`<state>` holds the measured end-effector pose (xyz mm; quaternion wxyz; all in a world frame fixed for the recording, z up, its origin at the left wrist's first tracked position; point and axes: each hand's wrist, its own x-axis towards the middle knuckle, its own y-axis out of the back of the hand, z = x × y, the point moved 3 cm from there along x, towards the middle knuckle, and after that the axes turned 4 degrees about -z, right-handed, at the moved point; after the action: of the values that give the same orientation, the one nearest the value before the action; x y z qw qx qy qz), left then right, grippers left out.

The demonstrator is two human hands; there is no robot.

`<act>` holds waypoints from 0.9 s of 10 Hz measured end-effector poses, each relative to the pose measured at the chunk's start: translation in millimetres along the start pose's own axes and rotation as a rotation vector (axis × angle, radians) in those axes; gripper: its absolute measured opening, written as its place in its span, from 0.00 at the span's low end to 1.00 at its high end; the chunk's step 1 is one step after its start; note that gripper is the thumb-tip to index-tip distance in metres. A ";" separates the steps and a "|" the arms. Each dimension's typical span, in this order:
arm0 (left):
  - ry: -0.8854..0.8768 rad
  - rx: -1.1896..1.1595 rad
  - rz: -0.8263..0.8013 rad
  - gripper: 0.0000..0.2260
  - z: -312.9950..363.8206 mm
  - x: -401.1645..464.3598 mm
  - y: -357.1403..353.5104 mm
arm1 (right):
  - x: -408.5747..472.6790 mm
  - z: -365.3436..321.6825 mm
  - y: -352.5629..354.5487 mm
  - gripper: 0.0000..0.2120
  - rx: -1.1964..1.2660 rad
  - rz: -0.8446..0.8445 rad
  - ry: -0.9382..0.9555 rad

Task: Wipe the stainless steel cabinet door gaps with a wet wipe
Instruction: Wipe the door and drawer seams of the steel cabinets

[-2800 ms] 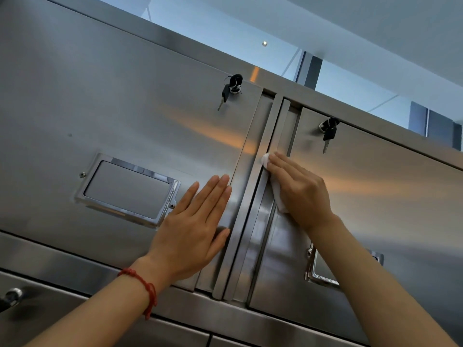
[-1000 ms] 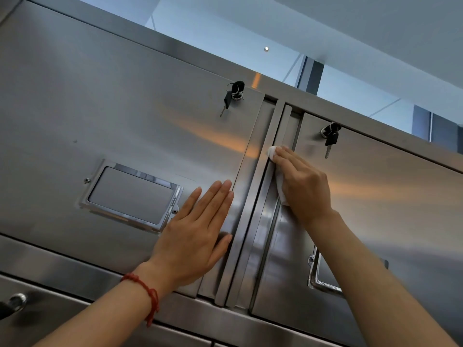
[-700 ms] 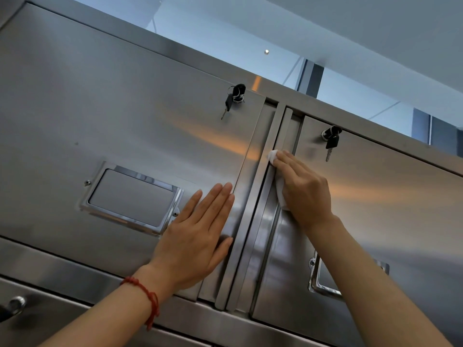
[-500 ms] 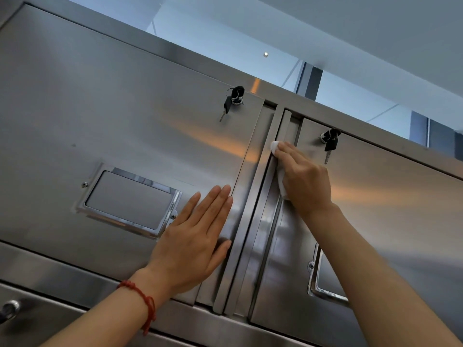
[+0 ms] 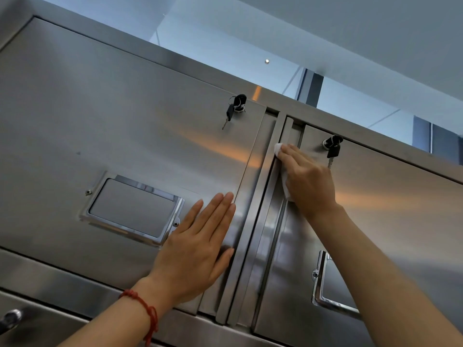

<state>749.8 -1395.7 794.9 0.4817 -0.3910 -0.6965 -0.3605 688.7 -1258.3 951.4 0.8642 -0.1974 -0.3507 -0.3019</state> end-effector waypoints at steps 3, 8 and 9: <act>0.000 0.002 -0.012 0.27 0.2 -0.1 0.4 | -5.1 -3.2 2.2 0.17 0.000 0.016 0.009; 0.002 0.012 -0.013 0.28 -0.1 -0.2 -0.6 | 26.1 17.5 -6.9 0.08 -0.022 -0.056 -0.067; 0.000 0.017 -0.016 0.28 -0.2 0.0 -1.2 | 29.1 20.9 -8.7 0.10 -0.020 -0.058 -0.102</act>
<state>748.8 -1396.4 794.8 0.4820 -0.3813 -0.7028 -0.3584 689.4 -1264.3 987.7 0.8341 -0.2110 -0.3967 -0.3201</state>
